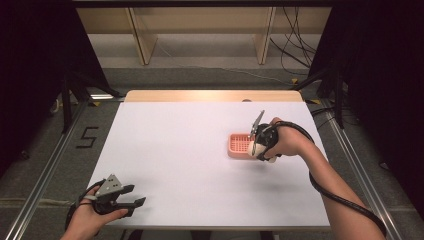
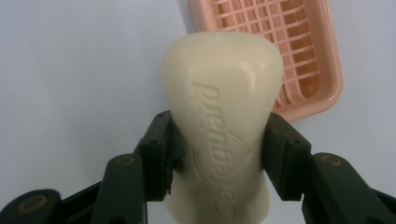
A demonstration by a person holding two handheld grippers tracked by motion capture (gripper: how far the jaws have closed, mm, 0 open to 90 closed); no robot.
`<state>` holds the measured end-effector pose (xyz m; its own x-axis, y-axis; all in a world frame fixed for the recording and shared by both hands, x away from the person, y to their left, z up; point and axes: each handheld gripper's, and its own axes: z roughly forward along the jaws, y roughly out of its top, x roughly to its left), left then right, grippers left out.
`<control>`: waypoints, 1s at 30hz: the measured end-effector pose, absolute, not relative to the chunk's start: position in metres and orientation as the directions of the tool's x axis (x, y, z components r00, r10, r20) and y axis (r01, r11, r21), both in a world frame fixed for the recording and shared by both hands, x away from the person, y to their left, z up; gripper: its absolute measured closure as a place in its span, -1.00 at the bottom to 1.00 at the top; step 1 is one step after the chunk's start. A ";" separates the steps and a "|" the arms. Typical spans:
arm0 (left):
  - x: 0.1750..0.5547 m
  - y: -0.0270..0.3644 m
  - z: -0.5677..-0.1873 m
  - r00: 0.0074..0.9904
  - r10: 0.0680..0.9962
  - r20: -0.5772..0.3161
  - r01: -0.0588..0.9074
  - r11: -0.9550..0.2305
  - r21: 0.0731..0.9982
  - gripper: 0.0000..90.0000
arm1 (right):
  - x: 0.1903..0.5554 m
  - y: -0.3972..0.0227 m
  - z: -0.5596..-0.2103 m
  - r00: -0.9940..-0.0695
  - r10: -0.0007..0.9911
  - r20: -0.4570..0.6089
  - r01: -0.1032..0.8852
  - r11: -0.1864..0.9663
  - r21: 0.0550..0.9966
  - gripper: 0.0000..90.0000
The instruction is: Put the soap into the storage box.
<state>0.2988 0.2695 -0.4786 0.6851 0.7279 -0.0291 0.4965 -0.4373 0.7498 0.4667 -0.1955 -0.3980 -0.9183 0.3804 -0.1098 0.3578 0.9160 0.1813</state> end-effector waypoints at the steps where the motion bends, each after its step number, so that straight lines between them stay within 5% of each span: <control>1: 0.299 0.269 -0.479 0.685 0.728 -0.029 0.496 -0.437 0.750 -0.20 | 0.467 -0.196 -0.398 -0.920 0.375 -0.111 0.352 0.918 0.182 0.12; 30: 0.300 0.270 -0.479 0.693 0.721 -0.012 0.483 -0.452 0.750 -0.20 | 0.476 -0.192 -0.398 -0.919 0.376 -0.116 0.352 0.917 0.188 0.12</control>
